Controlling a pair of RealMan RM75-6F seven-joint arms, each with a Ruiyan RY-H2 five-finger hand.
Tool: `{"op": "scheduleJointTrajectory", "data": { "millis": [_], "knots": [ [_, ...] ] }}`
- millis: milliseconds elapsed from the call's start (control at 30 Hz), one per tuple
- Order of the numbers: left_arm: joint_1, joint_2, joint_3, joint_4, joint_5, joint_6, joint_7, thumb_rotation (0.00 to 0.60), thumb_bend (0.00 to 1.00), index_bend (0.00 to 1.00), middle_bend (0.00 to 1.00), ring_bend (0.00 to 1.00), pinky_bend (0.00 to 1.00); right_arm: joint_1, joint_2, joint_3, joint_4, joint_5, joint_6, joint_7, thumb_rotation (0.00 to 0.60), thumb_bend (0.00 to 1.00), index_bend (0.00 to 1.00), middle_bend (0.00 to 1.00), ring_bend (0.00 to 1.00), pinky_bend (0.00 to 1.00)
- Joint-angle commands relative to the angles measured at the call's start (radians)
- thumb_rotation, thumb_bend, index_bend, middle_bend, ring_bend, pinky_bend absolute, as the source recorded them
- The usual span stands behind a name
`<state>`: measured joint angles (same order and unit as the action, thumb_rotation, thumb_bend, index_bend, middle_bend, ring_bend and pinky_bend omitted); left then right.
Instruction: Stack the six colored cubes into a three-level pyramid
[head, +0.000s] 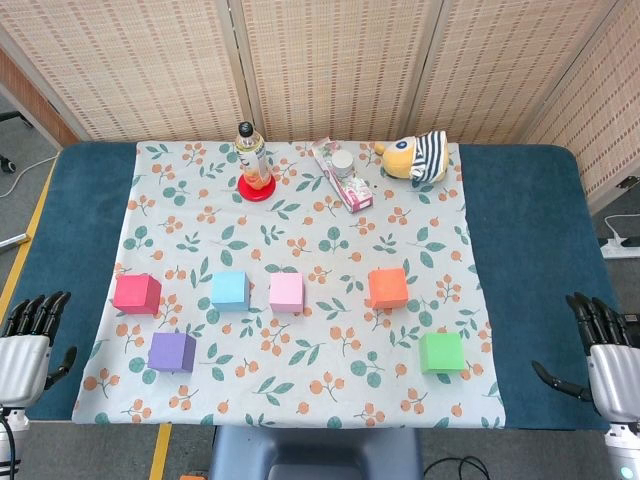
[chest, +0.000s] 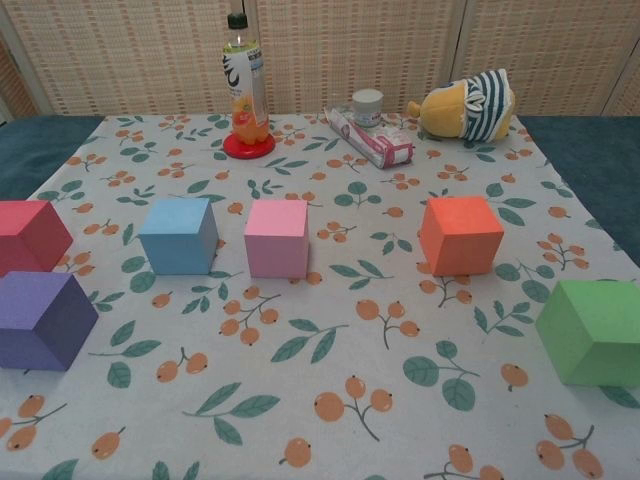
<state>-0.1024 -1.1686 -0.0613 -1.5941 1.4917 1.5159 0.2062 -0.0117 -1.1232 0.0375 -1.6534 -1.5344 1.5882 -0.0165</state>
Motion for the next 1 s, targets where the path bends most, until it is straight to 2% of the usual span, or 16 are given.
{"op": "scheduleJointTrajectory", "data": {
  "millis": [33, 333, 567, 800, 1000],
  "knots": [
    [-0.002, -0.002, 0.000, 0.002, -0.001, -0.004, -0.002, 0.600, 0.39, 0.05, 0.10, 0.08, 0.10, 0.008, -0.004, 0.005, 0.002, -0.004, -0.007, 0.006, 0.404, 0.00, 0.00, 0.06, 0.00, 0.11],
    [-0.021, 0.003, -0.010, -0.004, 0.011, -0.012, 0.006, 0.600, 0.39, 0.05, 0.10, 0.08, 0.09, 0.013, 0.004, 0.012, -0.001, -0.023, 0.001, 0.010, 0.403, 0.00, 0.00, 0.06, 0.00, 0.11],
    [-0.122, 0.047, -0.056, -0.050, 0.055, -0.092, 0.011, 0.600, 0.39, 0.07, 0.12, 0.09, 0.09, 0.024, 0.021, 0.023, 0.000, -0.040, 0.005, 0.020, 0.404, 0.00, 0.00, 0.06, 0.00, 0.11],
    [-0.294, 0.070, -0.125, -0.118, 0.013, -0.304, -0.006, 0.600, 0.39, 0.10, 0.16, 0.13, 0.11, 0.052, 0.034, 0.036, 0.003, -0.056, -0.014, 0.027, 0.405, 0.00, 0.00, 0.06, 0.00, 0.11],
    [-0.444, 0.013, -0.173, -0.114, -0.119, -0.505, 0.066, 0.600, 0.39, 0.09, 0.17, 0.14, 0.11, 0.078, 0.034, 0.039, 0.011, -0.062, -0.044, 0.037, 0.403, 0.00, 0.00, 0.06, 0.00, 0.11]
  ]
}}
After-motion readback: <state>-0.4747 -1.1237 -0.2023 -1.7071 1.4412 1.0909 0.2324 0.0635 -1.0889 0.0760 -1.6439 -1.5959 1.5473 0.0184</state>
